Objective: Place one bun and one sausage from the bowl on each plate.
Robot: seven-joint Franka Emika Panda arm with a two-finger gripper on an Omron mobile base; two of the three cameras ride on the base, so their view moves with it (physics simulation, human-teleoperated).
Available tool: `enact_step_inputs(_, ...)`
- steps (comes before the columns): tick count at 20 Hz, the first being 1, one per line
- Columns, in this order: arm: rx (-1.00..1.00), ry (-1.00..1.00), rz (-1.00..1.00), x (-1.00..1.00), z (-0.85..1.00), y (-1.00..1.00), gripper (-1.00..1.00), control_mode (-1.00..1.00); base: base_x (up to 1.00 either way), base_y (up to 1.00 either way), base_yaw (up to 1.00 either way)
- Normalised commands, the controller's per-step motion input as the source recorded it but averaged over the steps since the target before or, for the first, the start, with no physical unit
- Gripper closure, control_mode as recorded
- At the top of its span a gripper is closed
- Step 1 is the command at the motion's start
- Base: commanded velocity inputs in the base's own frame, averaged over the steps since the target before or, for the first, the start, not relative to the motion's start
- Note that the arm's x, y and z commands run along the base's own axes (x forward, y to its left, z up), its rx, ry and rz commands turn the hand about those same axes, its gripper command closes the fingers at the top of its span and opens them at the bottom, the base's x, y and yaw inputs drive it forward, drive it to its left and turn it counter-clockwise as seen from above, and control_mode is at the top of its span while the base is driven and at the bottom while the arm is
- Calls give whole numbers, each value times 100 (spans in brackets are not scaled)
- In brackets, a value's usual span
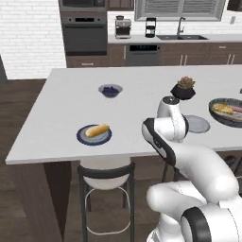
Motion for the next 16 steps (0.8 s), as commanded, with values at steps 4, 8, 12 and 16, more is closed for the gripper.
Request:
enact_step_inputs(4, 0, 0, 0, 0, 0, 0, -100, 100, -12, -100, -10)
enact_step_inputs(8, 0, 0, 0, 0, 0, 0, -100, 100, -1, -100, -9)
enact_step_inputs(12, 0, 0, 0, 0, 0, 0, -100, 100, 33, -100, -7)
enact_step_inputs(16, 0, 0, 0, 0, 0, 0, -100, 100, 91, -100, 0)
